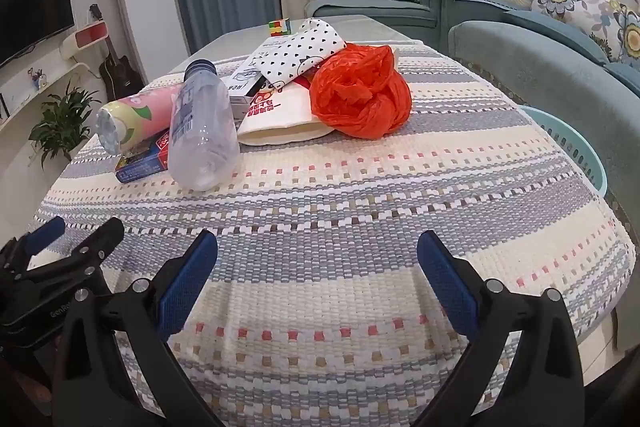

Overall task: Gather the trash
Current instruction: 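Move both tools toward the pile of trash on the table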

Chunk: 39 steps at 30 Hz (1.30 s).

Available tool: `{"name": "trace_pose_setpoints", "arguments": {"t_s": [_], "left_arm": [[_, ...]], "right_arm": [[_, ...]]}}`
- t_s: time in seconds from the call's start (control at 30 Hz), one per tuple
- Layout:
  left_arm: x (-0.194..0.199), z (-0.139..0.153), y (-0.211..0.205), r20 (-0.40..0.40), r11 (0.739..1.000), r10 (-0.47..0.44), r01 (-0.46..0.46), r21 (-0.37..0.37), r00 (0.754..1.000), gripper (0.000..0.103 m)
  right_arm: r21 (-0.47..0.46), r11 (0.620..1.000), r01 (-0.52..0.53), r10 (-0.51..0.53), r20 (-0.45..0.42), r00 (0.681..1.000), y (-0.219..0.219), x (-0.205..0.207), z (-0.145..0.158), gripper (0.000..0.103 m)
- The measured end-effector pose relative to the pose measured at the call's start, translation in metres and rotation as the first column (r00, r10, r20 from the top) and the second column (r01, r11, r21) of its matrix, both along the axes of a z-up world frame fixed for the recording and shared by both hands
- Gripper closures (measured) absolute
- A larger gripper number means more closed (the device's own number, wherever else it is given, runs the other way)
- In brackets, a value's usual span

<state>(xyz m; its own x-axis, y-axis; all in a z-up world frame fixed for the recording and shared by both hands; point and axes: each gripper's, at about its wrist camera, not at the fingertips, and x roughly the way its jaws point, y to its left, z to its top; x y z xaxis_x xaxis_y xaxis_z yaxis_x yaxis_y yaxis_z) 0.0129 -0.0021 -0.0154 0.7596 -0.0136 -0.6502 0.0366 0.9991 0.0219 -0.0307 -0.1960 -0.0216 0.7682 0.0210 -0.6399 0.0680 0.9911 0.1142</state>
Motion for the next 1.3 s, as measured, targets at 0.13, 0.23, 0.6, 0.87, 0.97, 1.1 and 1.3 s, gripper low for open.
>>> {"name": "trace_pose_setpoints", "arguments": {"t_s": [0.13,0.23,0.6,0.87,0.97,1.1,1.3], "left_arm": [[-0.003,-0.007,0.004,-0.018,1.000,0.001,-0.001,0.014,1.000,0.007],[-0.003,-0.009,-0.001,-0.009,1.000,0.005,-0.005,0.023,1.000,0.008],[0.000,-0.017,0.000,-0.079,0.995,0.097,-0.094,0.037,0.992,0.007],[0.002,-0.020,0.008,-0.106,0.997,0.076,-0.076,0.001,0.991,0.007],[0.001,-0.021,0.008,-0.084,0.997,0.082,-0.082,0.001,0.993,0.007],[-0.003,-0.024,0.008,-0.078,0.997,0.079,-0.079,0.006,0.994,0.007],[-0.012,-0.006,0.000,-0.046,0.997,0.071,-0.071,0.008,0.996,0.011]], "right_arm": [[-0.001,1.000,-0.008,0.008,-0.006,1.000,0.002,0.000,0.000,0.008],[-0.004,1.000,-0.015,0.015,-0.008,1.000,0.003,0.000,0.000,0.008],[0.020,1.000,-0.001,0.002,-0.029,1.000,0.000,0.003,-0.004,0.008],[0.012,1.000,-0.013,0.014,-0.041,0.999,0.004,0.003,-0.007,0.008],[0.011,1.000,-0.014,0.014,-0.043,0.999,0.004,0.003,-0.007,0.008],[0.009,1.000,-0.016,0.016,-0.049,0.999,0.006,0.003,-0.008,0.008],[-0.048,0.999,0.001,0.000,0.021,1.000,0.010,-0.003,0.005,0.008]]}}
